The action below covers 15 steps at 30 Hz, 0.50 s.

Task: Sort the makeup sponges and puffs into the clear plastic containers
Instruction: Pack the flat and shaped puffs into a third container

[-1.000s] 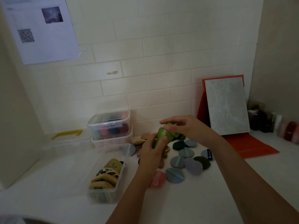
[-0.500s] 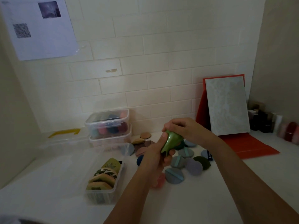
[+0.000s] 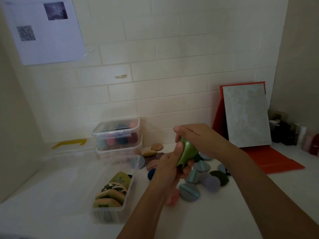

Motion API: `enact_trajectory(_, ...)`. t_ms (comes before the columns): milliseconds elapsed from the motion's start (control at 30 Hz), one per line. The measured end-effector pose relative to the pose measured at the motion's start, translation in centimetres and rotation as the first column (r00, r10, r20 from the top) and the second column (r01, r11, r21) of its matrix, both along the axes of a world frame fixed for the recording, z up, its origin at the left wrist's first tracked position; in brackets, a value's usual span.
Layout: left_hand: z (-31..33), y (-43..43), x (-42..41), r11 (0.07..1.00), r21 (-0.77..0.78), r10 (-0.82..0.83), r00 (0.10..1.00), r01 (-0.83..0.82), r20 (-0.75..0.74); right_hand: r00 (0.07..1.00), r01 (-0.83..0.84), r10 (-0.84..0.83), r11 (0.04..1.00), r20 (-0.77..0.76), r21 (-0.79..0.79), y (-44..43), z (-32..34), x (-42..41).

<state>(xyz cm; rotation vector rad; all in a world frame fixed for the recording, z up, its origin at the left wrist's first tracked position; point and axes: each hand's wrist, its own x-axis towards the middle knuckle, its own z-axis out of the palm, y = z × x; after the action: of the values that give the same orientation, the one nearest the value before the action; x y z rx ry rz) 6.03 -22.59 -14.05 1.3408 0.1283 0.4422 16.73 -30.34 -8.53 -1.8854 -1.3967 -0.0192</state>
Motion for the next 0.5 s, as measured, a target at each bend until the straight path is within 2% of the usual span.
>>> enact_trajectory(133, 0.9, 0.7, -0.6, 0.980, 0.173, 0.094, 0.995, -0.097, 0.027, 1.000, -0.002, 0.001, 1.000, 0.015, 0.030, 0.1, 0.2, -0.2)
enact_trajectory(267, 2.3, 2.2, -2.0, 0.909, 0.373, 0.228, 0.972, -0.188, -0.065, 0.990, -0.074, 0.081, 0.995, -0.119, 0.062, 0.2, 0.4, -0.8)
enact_trajectory(367, 3.4, 5.1, -4.0, 0.742, 0.620, 0.385, 0.919, -0.256, -0.081, 0.988, -0.027, 0.031, 0.999, -0.149, 0.033, 0.5, -0.1, -0.8)
enact_trajectory(433, 4.5, 8.1, -5.5, 0.679, 0.670, 0.475, 0.876, -0.300, -0.088, 0.991, 0.040, -0.038, 0.999, -0.128, 0.015, 0.9, -0.6, -0.7)
enact_trajectory(500, 4.7, 11.2, -6.4, 0.533, 0.829, 0.542, 0.821, -0.170, -0.180, 0.988, 0.075, -0.067, 0.996, -0.140, 0.052, 1.5, -1.0, -0.8)
